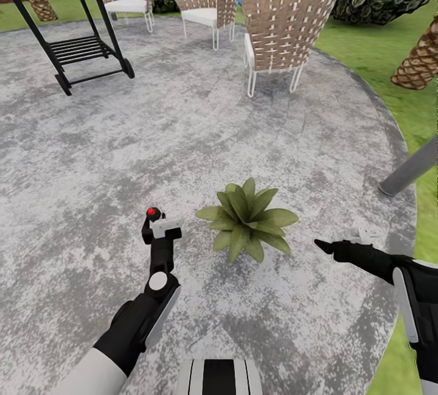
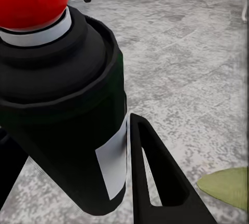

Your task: Pick up the pesticide atomizer in the garden and spray insectifuge to fully cover both potted plants in the garden.

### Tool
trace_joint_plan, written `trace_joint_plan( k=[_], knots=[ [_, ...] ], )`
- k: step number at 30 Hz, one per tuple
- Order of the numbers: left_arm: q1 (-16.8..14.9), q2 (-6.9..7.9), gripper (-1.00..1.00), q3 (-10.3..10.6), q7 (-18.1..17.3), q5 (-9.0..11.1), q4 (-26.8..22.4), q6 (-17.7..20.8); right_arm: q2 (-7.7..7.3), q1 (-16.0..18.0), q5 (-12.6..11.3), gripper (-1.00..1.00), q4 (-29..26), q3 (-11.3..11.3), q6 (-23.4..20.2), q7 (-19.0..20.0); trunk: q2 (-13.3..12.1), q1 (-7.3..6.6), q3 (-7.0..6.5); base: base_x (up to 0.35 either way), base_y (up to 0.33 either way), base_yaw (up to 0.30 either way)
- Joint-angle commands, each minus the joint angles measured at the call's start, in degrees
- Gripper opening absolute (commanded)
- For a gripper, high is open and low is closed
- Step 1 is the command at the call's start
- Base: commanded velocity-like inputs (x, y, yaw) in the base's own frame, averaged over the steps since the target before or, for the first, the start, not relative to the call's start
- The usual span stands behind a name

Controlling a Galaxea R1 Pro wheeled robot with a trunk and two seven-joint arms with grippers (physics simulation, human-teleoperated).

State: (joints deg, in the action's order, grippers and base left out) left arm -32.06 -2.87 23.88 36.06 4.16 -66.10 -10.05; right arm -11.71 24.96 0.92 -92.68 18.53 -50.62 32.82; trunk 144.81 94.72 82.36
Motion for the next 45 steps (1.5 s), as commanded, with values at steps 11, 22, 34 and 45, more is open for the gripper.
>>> trace_joint_plan(
  k=[11,22,34,45],
  knots=[
    [0.0,-0.06,-1.00,0.1,0.4,-1.3,0.2,2.6,-0.24,0.0,0.1,1.00,0.0,1.1,-0.3,0.3,-0.1,-0.29,-2.41,0.000,0.000,0.000],
    [5.3,0.17,-1.00,0.2,0.9,-3.1,-8.5,8.3,-1.45,0.1,0.0,1.00,0.0,1.2,-0.3,0.4,-0.3,-0.57,-4.85,0.000,0.000,0.000],
    [8.8,0.99,-1.00,2.5,-0.9,-5.5,-15.8,13.4,-1.45,0.9,0.0,1.00,0.0,1.1,-0.3,4.7,-0.4,-0.88,-7.50,0.000,0.000,0.000],
    [8.9,3.50,-1.00,2.3,-17.0,-5.0,-19.6,18.9,-1.62,1.0,0.0,1.00,0.0,1.2,-0.3,6.6,-0.6,-1.17,-9.94,0.000,0.000,0.000]
  ],
)
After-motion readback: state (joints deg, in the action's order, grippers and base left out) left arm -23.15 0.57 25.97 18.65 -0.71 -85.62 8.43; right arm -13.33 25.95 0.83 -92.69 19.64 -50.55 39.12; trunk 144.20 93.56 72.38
